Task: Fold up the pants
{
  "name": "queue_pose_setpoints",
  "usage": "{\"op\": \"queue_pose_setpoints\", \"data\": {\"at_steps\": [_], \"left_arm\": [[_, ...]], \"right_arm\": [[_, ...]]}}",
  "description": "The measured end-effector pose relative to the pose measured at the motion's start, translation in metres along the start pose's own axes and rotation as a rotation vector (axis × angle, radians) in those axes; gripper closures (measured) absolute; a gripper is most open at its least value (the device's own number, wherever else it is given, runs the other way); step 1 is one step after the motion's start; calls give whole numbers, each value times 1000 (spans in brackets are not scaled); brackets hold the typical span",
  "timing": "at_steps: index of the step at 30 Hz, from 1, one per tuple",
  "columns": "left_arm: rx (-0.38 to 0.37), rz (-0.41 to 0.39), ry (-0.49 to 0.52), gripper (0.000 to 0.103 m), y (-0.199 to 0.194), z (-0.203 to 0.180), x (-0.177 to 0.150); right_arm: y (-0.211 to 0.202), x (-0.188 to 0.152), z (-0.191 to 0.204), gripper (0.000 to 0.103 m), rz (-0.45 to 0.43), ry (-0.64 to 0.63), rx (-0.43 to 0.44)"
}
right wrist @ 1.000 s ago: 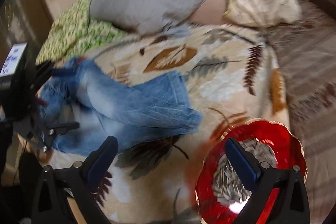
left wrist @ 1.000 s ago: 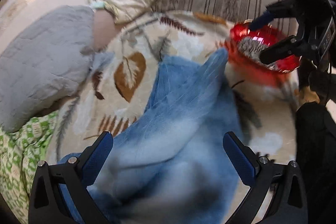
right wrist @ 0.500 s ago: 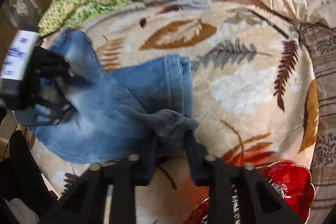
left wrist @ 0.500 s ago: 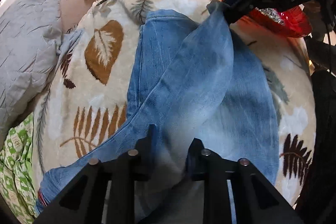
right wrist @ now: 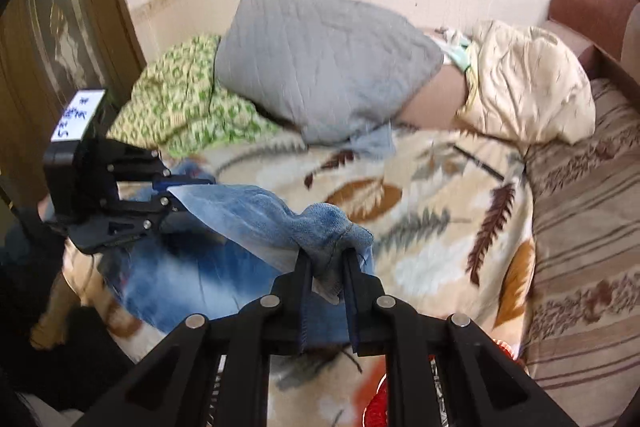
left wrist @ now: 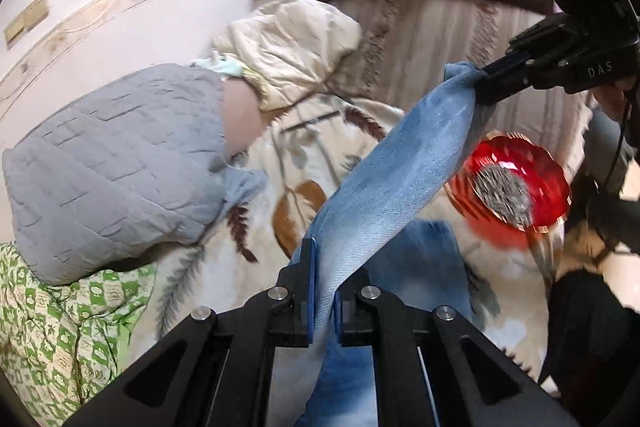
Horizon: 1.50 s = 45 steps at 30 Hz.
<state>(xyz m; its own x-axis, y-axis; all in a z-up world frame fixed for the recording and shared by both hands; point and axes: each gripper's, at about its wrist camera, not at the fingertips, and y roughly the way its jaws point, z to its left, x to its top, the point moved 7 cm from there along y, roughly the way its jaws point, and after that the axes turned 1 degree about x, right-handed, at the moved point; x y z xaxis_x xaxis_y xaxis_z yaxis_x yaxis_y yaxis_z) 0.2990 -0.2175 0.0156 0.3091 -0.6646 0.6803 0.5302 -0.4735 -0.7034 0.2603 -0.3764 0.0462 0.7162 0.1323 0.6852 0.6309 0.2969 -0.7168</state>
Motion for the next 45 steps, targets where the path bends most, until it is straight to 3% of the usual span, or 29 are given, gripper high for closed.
{"op": "queue_pose_setpoints", "data": {"at_steps": [3, 6, 8, 9, 11, 13, 14, 17, 21, 24, 29, 33, 38, 42, 43, 44, 45], "left_arm": [[-11, 58, -43, 96, 40, 12, 4], [24, 143, -73, 92, 105, 27, -1], [71, 224, -130, 58, 145, 40, -13], [107, 253, -156, 31, 158, 46, -20], [103, 207, -191, 25, 156, 49, -25], [78, 167, -210, 14, 145, 50, -31], [85, 158, -213, 12, 135, 51, -34], [41, 139, -219, 11, 110, 42, -40], [-42, 122, -206, 11, 82, 16, -42], [-46, 144, -179, 11, 79, 0, -46], [-111, 238, -298, 11, 105, -6, -49], [-163, 322, -398, 11, 144, -8, -42], [-218, 371, -419, 11, 192, -20, -32], [-267, 434, -422, 11, 228, -30, -38], [-274, 441, -420, 11, 233, -32, -39], [-288, 442, -417, 11, 237, -34, -40], [-318, 439, -419, 22, 238, -37, -41]], "right_arm": [[25, 22, -17, 87, 43, 3, -51], [88, 30, -56, 86, 150, 67, -122], [141, 26, -92, 75, 230, 165, -174], [158, 21, -105, 68, 268, 208, -200], [179, 5, -127, 52, 310, 321, -228], [177, -4, -126, 30, 283, 327, -180], [171, -7, -124, 29, 265, 308, -178], [145, -18, -110, 29, 228, 264, -175], [106, -44, -77, 29, 160, 305, -86], [92, -75, -46, 29, 143, 359, -21], [96, -115, -19, 29, 138, 435, 2], [111, -135, -17, 31, 125, 523, -30], [133, -145, -31, 40, 117, 607, -85], [155, -152, -43, 47, 131, 675, -80], [159, -151, -45, 52, 124, 689, -79], [161, -152, -47, 63, 115, 699, -73], [165, -151, -49, 71, 105, 706, -68]]}}
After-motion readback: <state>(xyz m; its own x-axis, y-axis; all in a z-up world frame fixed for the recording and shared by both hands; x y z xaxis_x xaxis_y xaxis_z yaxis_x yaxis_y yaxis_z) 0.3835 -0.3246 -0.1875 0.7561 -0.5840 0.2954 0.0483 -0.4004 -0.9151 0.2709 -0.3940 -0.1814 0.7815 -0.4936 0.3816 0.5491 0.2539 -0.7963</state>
